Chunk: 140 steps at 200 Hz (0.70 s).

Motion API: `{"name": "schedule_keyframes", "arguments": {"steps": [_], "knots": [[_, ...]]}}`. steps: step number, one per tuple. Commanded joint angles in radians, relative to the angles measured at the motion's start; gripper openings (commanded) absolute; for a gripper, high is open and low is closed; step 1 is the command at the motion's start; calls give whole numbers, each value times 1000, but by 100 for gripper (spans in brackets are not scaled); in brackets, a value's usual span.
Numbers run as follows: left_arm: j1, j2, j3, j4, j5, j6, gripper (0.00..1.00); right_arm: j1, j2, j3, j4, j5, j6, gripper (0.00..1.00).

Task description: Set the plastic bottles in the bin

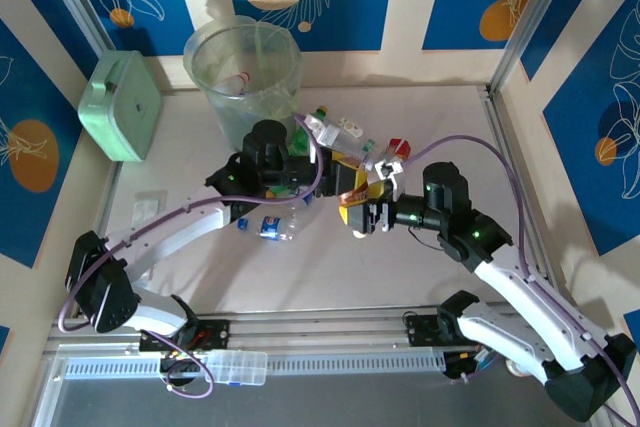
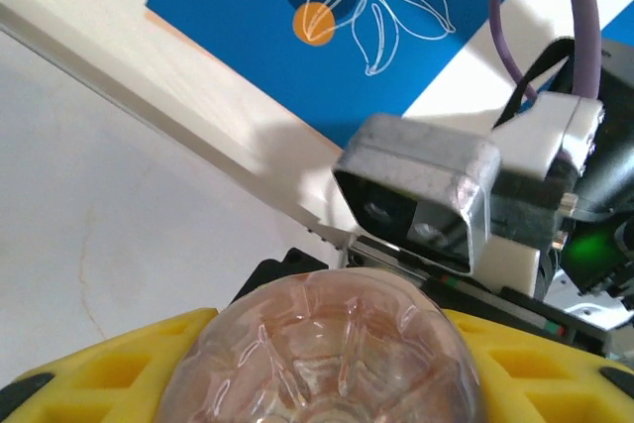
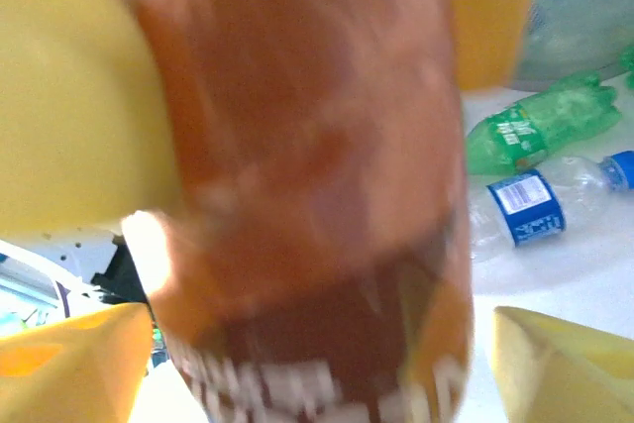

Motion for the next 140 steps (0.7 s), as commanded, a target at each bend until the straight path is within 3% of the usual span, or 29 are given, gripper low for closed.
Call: {"name": "schedule_keyframes", "arguments": {"steps": [1,50,98,125,140], "knots": [[9,7,90,-98,-96,106,42,-11,-42,-4,-20,45,-13,94],[135,43,281,-239,-228,187,34,-22,-114,43,-56,83,-11,96],[314,110,437,-167,-253,88,20,-32,-113,58,-78,100,-17,95],[409,184,547,-171,-258,36,0,-44,-101,50,-90,96,-18,95],[465,225,604,-163,-277,-11,0,-52,-92,49,-88,88,-20,94]]}}
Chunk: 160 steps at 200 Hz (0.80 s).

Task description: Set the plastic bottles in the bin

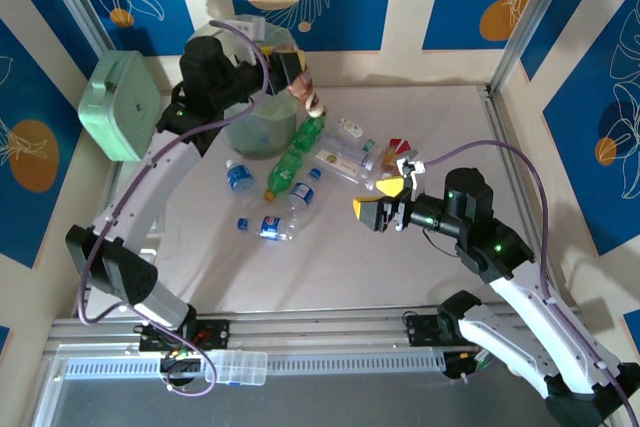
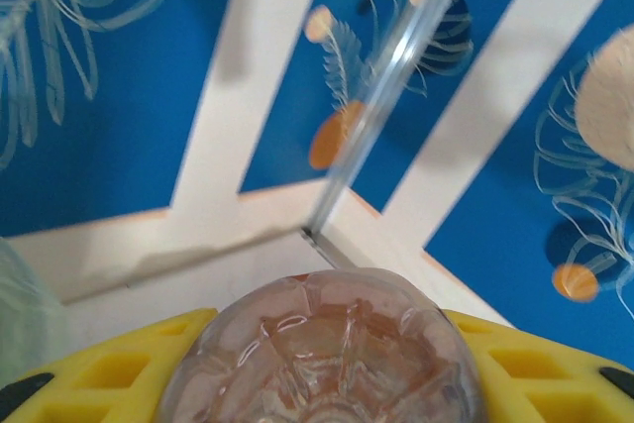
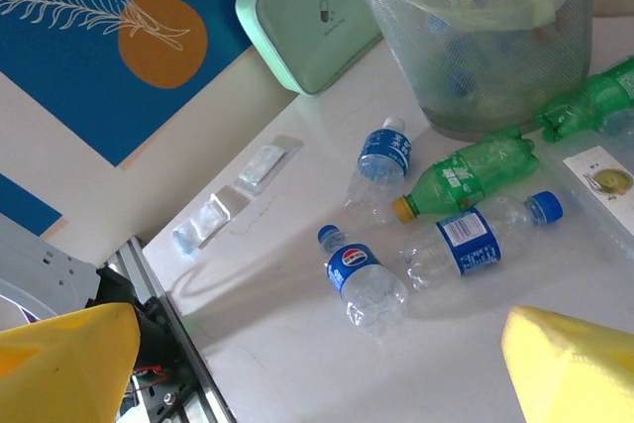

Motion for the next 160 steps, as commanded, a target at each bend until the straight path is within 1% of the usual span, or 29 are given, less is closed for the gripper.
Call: {"name": "schedule_keyframes", "arguments": {"steps": [1,39,57,69,92,112,135,160], "knots": [[73,58,93,33,-36,-83,0,-13,11,8,-17,5,-14,94],[188,156,209,15,-177,-190,0,-26,56,19,-1,-11,-11,94],[219,220,291,-43,-232,-198,0,-27,86,21,9,-14,-12,94],[228,270,352,-87,-249,-194,0,-27,107,27,15,-17,-12,94],[236,364,465,-150,-239,-190,0,-27,151,34,28,-21,-9,94],[237,432,524,-180,-215,-204,0,-27,186,34,50,-24,-1,94],[235,492,540,-180,-160,-228,0,-26,230,39,64,-36,8,94],[225,535,538,-216,-169,-211,1,-21,269,48,75,-41,11,93]]}}
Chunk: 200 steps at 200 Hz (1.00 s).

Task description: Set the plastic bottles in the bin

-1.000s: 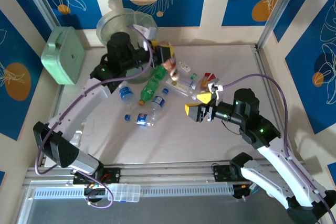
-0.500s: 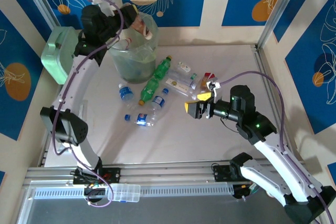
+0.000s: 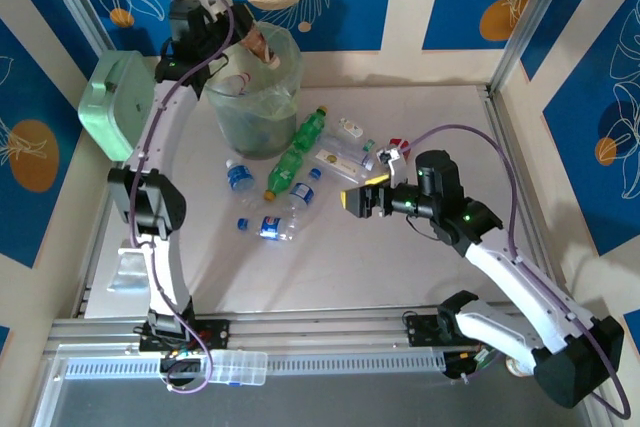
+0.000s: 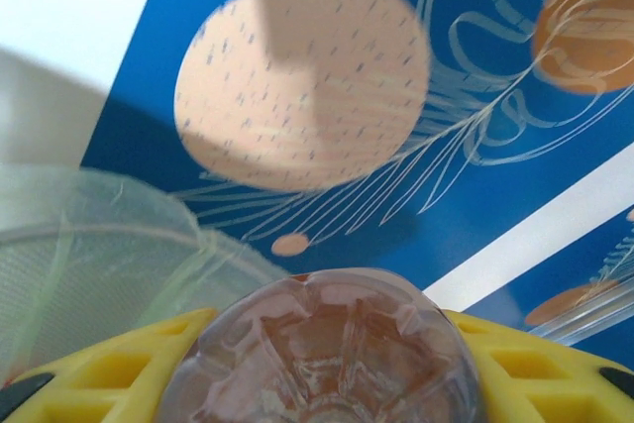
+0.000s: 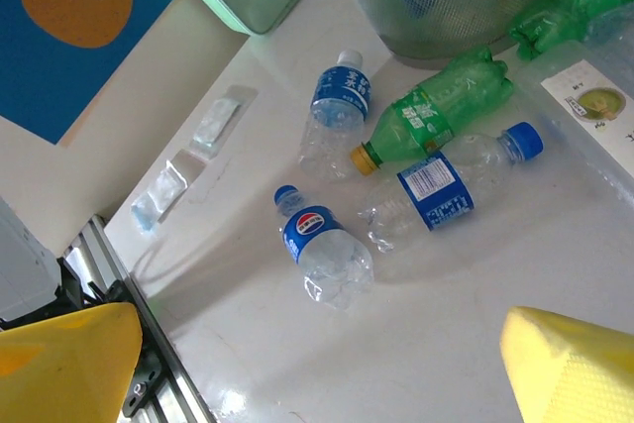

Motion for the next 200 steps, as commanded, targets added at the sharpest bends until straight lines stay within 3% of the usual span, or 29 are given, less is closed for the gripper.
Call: {"name": "schedule_keyframes", "arguments": {"steps": [1,22,42,64,87,116,146,200], "knots": [[-9,41,31,-51,19,-3,1,1,26,42,30,-27,6,93],[-12,75,31,-82,8,21,2,6,47,43,36,-28,7,93],[-12,107,31,-100,5,41,10,10,61,36,43,-25,11,93],[-12,145,39,-112,9,44,28,12,71,33,50,-23,18,93],[-11,179,65,-140,3,50,58,18,78,36,52,-22,16,93],[-8,184,100,-186,-28,70,76,20,81,42,48,-20,15,93],[2,136,107,-195,-74,96,83,25,75,46,45,-17,15,93],[8,12,121,-243,-122,157,86,42,25,42,40,16,9,93]]}}
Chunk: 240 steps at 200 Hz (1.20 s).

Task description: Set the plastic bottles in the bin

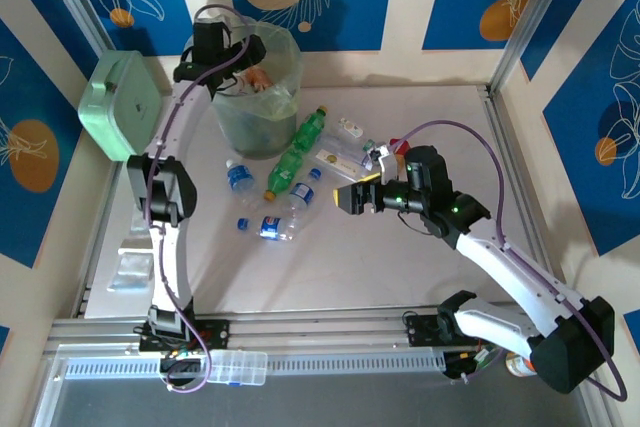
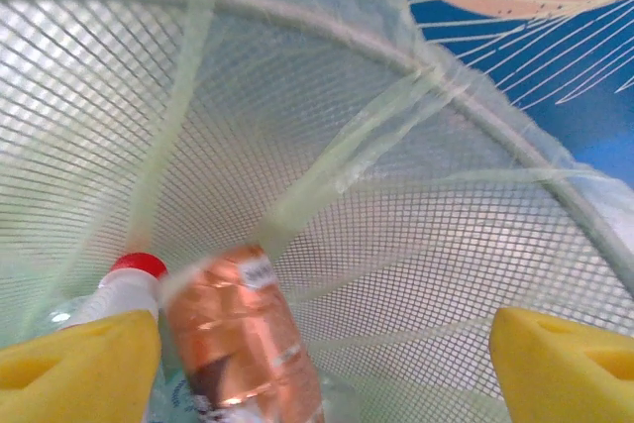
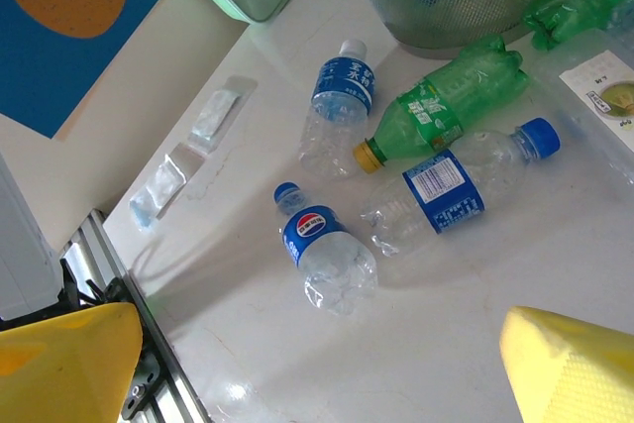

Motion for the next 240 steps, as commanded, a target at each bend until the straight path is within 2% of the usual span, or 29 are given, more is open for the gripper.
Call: {"name": "schedule_keyframes", "arguments": {"steps": [1,29,76,108,126,136,156,173,214,240], "knots": [[6,-128,40,-25,-27,46,86,12,-41,31,-2,11,2,93],[-7,-234,-50,-11,38,30,80,27,-84,19,-19,26,4,93],[-122,-549,-472,127,28,18,78,50,-155,-19,-91,120,30,93],[-186,-696,-700,205,105,-113,75,51,-151,1,-155,158,31,92],[-236,-763,-790,204,100,-121,75,50,-135,17,-194,273,66,91],[-262,-798,-830,179,71,-105,75,45,-110,32,-222,351,86,91],[-303,-868,-918,139,-2,-59,76,21,-32,83,-281,426,123,91],[-304,-919,-997,104,-58,-93,77,-19,46,127,-321,482,191,90],[-306,-1002,-1142,120,-57,-41,78,-163,293,278,-432,617,420,90],[-306,-1032,-1198,133,-104,13,78,-265,413,295,-320,538,392,88]]}}
